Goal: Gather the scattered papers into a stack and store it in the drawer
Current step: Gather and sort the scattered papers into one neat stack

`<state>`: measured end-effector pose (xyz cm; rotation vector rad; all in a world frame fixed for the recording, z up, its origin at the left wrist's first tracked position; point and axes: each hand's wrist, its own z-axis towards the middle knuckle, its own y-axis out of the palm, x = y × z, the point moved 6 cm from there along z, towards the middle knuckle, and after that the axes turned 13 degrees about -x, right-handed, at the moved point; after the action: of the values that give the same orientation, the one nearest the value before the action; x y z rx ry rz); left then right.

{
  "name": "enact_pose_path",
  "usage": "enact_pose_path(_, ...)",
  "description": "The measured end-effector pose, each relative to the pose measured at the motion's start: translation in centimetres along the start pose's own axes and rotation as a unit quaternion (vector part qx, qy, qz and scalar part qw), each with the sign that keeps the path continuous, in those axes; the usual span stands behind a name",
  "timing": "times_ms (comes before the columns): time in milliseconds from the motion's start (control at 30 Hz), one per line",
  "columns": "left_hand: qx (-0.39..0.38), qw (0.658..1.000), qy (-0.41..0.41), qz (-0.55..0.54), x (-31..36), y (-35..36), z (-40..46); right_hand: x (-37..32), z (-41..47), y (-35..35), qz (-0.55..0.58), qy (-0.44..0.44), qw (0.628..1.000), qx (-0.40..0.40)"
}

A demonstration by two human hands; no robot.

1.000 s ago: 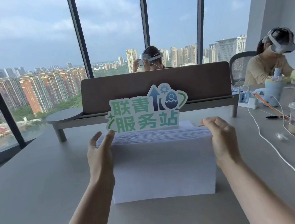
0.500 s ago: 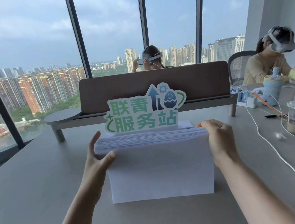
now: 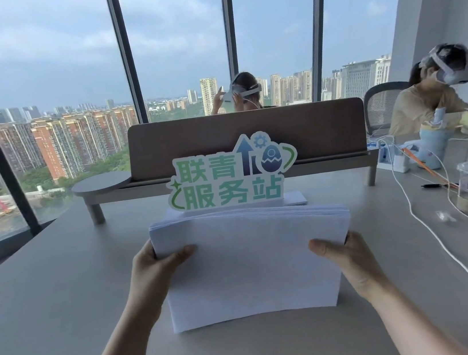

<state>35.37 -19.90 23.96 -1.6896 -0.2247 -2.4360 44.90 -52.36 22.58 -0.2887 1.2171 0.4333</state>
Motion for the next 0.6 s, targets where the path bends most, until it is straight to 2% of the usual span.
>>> enact_pose_path(133, -0.063, 0.994, -0.089, 0.018, -2.9, -0.2, -1.2, 2.0, -0.4, 0.1, 0.058, 0.009, 0.998, -0.004)
enact_pose_path(233, -0.078, 0.987, -0.136, 0.023, -5.5, -0.1, -2.2, 2.8, -0.5, 0.5, 0.065, 0.025, 0.997, -0.026)
enact_pose_path(500, -0.006, 0.999, -0.037, 0.029, -3.9, 0.1, -1.3, 1.0, 0.0, 0.3, 0.044, 0.011, 0.997, 0.060)
enact_pose_path(600, 0.023, 0.998, -0.043, 0.036, -4.8, -0.2, -1.8, 1.5, -0.6, 0.8, 0.058, 0.016, 0.997, 0.057)
